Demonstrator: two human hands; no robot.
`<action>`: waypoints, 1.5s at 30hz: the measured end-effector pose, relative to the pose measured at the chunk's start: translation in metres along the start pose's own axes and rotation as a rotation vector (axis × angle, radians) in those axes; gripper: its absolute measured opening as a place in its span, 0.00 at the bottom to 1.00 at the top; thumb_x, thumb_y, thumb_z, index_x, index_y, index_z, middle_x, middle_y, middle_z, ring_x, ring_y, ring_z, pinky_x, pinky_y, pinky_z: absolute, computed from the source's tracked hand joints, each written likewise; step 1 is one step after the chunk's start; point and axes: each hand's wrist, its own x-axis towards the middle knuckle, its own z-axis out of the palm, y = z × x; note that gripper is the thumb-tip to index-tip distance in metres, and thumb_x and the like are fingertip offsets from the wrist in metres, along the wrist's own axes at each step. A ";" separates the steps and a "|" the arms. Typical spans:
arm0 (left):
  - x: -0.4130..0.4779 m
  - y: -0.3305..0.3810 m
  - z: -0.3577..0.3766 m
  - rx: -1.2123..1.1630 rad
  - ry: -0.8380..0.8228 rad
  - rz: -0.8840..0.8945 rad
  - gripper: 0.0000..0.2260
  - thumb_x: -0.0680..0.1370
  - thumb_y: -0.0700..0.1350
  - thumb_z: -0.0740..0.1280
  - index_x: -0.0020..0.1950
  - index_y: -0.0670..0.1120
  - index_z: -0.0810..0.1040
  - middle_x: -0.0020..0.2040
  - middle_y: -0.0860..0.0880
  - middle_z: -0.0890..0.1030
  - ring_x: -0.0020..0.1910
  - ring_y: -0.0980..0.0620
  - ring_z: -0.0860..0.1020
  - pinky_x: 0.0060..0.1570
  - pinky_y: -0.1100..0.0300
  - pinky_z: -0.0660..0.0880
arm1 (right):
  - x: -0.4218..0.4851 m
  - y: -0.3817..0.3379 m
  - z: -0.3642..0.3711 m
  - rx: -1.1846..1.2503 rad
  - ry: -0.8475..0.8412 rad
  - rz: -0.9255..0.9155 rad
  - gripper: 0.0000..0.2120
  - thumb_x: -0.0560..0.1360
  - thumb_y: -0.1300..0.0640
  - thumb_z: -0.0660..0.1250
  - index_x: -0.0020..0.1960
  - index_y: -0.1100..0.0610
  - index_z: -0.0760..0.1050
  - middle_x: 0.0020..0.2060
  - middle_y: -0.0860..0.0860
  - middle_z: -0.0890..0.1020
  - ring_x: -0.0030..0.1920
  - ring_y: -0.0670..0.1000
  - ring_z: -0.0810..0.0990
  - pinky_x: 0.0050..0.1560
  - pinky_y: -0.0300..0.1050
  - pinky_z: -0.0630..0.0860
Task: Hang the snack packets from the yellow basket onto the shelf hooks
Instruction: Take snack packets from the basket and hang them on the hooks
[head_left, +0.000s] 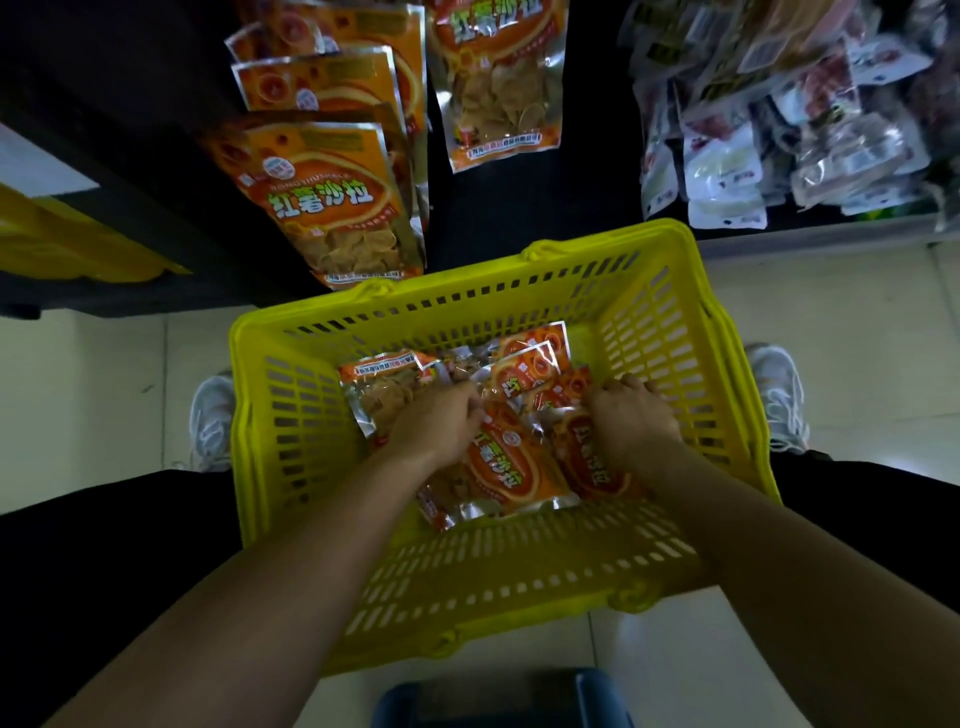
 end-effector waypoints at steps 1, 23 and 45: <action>-0.002 -0.006 -0.005 0.004 0.009 -0.027 0.04 0.82 0.51 0.64 0.47 0.54 0.74 0.49 0.50 0.83 0.47 0.48 0.80 0.43 0.54 0.76 | 0.000 0.002 -0.003 0.038 -0.029 0.007 0.14 0.73 0.57 0.63 0.59 0.52 0.74 0.56 0.55 0.81 0.60 0.58 0.77 0.59 0.53 0.73; -0.139 0.030 -0.215 0.003 0.348 0.022 0.03 0.82 0.51 0.64 0.51 0.55 0.76 0.52 0.49 0.84 0.50 0.47 0.81 0.48 0.53 0.77 | -0.140 0.019 -0.241 -0.013 0.241 -0.142 0.16 0.74 0.49 0.67 0.61 0.40 0.75 0.59 0.51 0.79 0.58 0.56 0.78 0.46 0.49 0.74; -0.170 0.111 -0.273 -0.347 0.489 0.462 0.10 0.81 0.48 0.68 0.45 0.65 0.79 0.41 0.63 0.84 0.46 0.65 0.82 0.45 0.71 0.73 | -0.158 -0.012 -0.296 0.496 0.763 -0.329 0.09 0.72 0.48 0.74 0.43 0.44 0.74 0.45 0.43 0.82 0.50 0.52 0.81 0.43 0.49 0.76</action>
